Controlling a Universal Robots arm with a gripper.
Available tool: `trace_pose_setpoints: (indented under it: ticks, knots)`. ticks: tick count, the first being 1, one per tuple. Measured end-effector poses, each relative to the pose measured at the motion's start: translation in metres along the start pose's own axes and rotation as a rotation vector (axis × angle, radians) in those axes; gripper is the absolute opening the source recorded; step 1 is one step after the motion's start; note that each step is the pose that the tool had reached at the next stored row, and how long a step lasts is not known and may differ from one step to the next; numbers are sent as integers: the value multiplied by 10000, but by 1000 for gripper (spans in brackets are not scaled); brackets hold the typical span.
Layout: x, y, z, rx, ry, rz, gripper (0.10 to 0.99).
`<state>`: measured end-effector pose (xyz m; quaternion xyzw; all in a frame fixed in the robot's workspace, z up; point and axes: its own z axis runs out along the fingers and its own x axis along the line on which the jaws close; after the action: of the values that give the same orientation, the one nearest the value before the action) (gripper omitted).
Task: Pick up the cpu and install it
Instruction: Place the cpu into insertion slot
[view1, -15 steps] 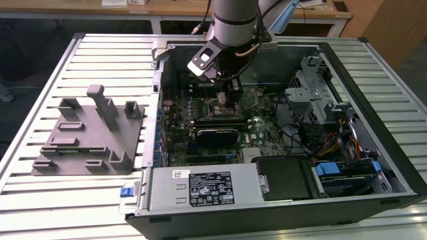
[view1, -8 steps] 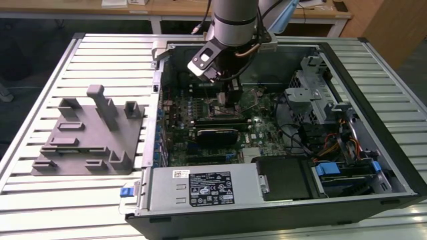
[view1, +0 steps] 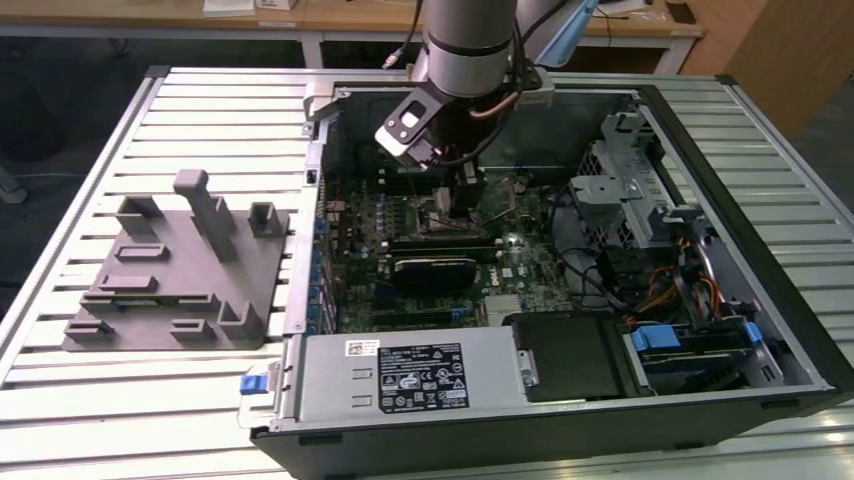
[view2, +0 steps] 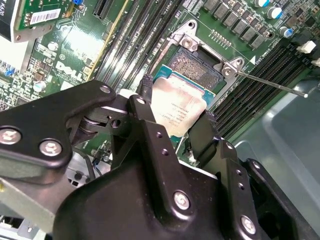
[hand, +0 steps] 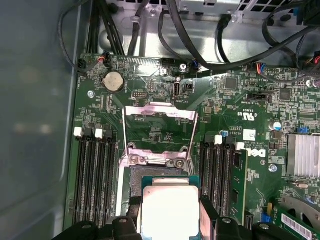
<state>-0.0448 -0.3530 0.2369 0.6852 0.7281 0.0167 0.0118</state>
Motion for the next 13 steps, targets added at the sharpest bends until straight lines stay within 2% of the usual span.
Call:
trace_pose_setpoints:
  ticks: [9,13]
  knots:
    - [8,-2,64,18,-4,14,541]
    - [12,-3,98,22,-55,19,541]
